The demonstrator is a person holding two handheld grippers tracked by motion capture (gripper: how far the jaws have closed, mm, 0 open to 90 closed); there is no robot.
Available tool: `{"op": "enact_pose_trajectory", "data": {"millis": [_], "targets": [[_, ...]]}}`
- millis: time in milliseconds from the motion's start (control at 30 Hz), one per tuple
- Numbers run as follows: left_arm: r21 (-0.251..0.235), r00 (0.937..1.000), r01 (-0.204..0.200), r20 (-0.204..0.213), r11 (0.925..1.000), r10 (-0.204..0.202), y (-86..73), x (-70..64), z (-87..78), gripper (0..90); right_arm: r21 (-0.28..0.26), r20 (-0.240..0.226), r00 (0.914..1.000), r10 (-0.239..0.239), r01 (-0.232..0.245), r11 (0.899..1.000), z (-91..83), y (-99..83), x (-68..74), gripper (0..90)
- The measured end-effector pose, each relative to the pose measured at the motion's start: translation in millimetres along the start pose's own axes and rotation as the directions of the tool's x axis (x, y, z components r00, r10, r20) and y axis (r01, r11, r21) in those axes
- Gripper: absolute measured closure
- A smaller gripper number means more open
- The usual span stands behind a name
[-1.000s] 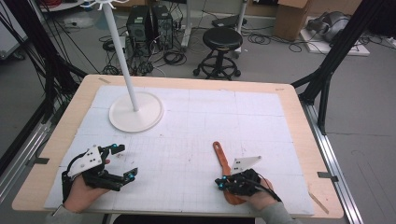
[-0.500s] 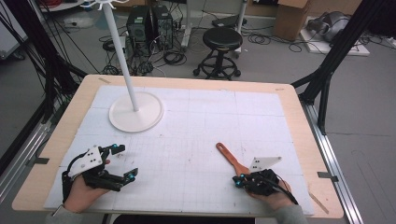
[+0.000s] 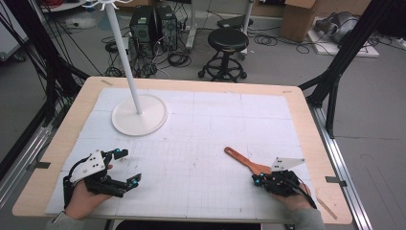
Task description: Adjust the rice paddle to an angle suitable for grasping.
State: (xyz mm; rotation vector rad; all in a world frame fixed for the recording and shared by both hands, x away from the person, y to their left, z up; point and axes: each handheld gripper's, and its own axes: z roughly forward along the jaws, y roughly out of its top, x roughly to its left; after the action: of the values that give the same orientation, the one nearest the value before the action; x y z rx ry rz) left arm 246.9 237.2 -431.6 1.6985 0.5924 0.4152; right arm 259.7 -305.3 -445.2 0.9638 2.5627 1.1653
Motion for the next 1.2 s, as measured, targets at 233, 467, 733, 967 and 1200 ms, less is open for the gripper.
{"op": "enact_pose_trajectory", "data": {"millis": [233,467,733,967,1200], "targets": [[0.002,1.0000,-0.003,0.000,1.0000,0.003,-0.7,-0.5,-1.1,3.0,-0.021,0.011,0.9998,0.014,-0.014,1.000,-2.3,-3.0,-7.6,89.4],[0.009,1.0000,-0.005,0.000,1.0000,0.005,-1.7,-1.1,-1.1,3.0,-0.122,-0.055,0.9979,-0.036,0.029,0.992,-10.5,10.0,-1.4,74.7],[0.013,1.0000,-0.005,-0.003,0.9999,0.005,-2.3,-1.3,-2.6,3.0,-0.158,-0.097,0.9920,-0.081,0.065,0.985,-14.4,22.0,1.0,35.0],[0.017,0.9999,-0.008,-0.007,0.9998,0.008,-2.9,-1.4,-2.7,3.0,-0.187,-0.065,0.9927,-0.102,0.088,0.978,-20.5,34.7,-1.2,7.0],[0.022,0.9999,-0.008,-0.011,0.9997,0.008,-3.5,-1.9,-3.3,3.0,-0.207,0.009,0.9908,-0.135,0.134,0.969,-25.8,57.0,3.1,0.0]]}}
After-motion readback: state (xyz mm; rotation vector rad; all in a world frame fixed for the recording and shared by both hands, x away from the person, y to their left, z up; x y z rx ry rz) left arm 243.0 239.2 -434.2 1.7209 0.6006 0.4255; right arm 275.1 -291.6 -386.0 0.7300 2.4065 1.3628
